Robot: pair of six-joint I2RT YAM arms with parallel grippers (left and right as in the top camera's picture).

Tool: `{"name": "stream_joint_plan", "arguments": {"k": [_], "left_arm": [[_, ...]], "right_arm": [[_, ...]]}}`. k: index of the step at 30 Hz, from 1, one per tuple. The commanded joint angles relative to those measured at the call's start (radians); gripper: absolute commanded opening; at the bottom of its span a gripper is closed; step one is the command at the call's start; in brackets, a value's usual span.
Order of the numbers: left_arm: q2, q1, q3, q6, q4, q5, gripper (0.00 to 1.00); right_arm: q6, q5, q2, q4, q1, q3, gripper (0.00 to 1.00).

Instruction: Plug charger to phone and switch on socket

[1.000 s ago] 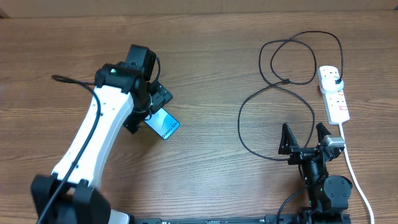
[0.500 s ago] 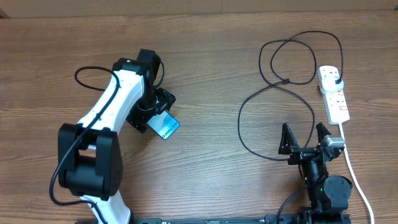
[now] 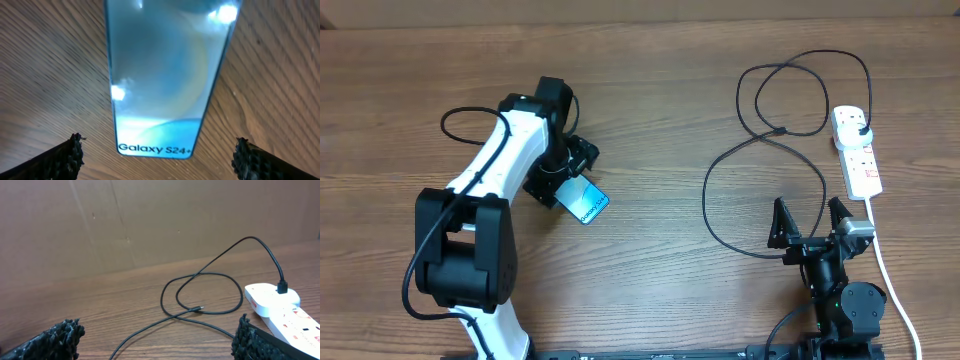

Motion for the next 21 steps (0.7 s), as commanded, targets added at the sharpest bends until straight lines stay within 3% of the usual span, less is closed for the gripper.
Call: {"name": "stream_joint_plan", "arguments": {"k": [1,21], "left_arm": [[0.013,0.020,0.014,-0.014,0.000,-0.039,1.00],[0.014,0.021,0.014,-0.014,0.027,-0.057,1.00]], "right_arm": [[-0.008,0.009,-0.010,0.003,0.001,-0.010,1.00],[-0.008,0.009,-0.010,0.003,0.001,-0.010,1.00]]}}
